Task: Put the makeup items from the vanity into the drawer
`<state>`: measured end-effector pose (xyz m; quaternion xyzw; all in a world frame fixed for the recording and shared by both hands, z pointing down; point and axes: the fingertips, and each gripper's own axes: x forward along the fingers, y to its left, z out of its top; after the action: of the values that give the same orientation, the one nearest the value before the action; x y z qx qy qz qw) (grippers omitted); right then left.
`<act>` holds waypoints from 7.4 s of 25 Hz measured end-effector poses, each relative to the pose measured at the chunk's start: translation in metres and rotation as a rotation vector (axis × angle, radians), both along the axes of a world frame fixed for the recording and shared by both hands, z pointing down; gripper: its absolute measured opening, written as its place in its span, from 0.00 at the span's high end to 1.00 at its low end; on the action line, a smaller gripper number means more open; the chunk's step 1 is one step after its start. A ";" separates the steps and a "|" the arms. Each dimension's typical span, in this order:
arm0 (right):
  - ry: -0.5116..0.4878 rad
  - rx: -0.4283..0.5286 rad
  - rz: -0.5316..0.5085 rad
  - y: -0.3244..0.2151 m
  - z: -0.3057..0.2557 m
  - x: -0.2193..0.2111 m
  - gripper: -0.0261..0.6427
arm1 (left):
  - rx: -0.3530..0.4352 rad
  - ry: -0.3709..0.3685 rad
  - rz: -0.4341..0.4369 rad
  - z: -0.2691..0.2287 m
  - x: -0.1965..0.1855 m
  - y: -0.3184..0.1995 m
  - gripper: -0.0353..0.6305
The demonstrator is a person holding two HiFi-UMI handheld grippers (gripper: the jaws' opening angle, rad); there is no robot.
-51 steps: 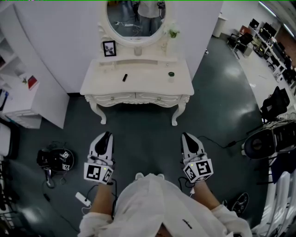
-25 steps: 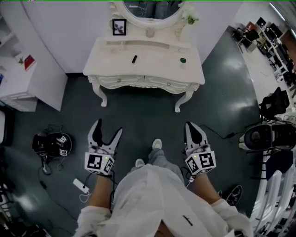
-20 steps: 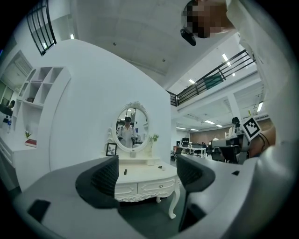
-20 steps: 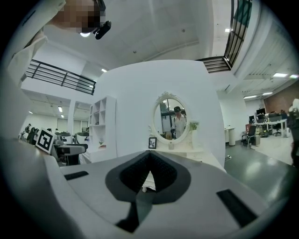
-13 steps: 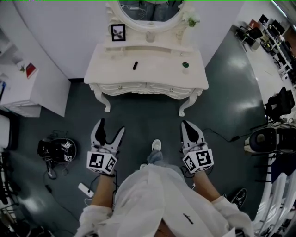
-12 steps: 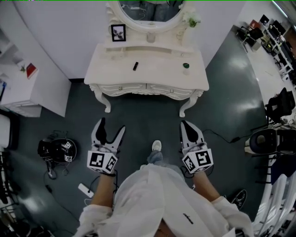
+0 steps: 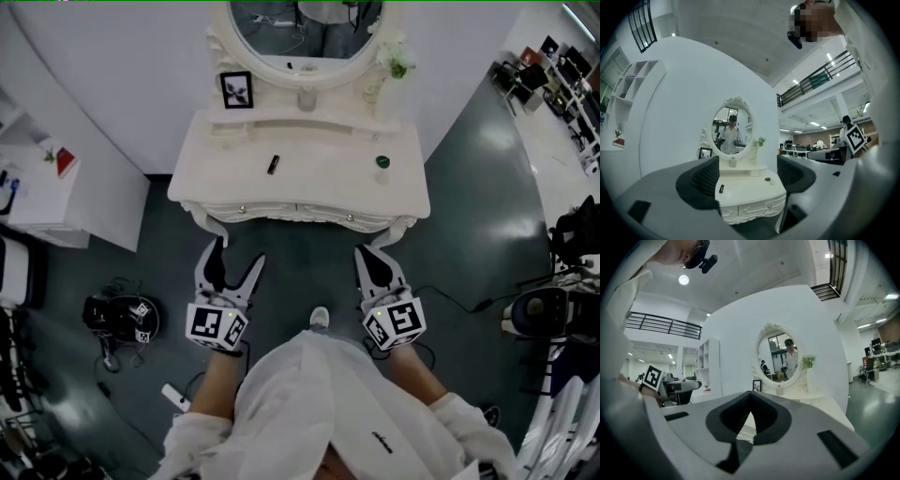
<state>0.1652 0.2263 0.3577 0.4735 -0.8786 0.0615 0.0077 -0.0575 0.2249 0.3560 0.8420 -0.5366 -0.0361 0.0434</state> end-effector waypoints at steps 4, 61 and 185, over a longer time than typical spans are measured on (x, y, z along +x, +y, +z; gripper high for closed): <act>-0.004 -0.003 -0.028 -0.033 0.002 0.013 0.93 | 0.010 -0.007 -0.019 -0.003 0.013 -0.032 0.39; 0.196 -0.307 -0.108 -0.360 0.162 -0.144 0.93 | -0.478 -0.238 0.136 0.213 0.003 -0.379 0.40; 0.229 -0.286 -0.413 -0.499 0.205 -0.343 0.93 | -0.591 -0.213 -0.243 0.237 -0.155 -0.491 0.77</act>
<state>-0.1781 -0.2723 0.5628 0.2822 -0.9324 0.1280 0.1862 -0.2125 -0.2656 0.5928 0.7218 -0.6220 0.2045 0.2245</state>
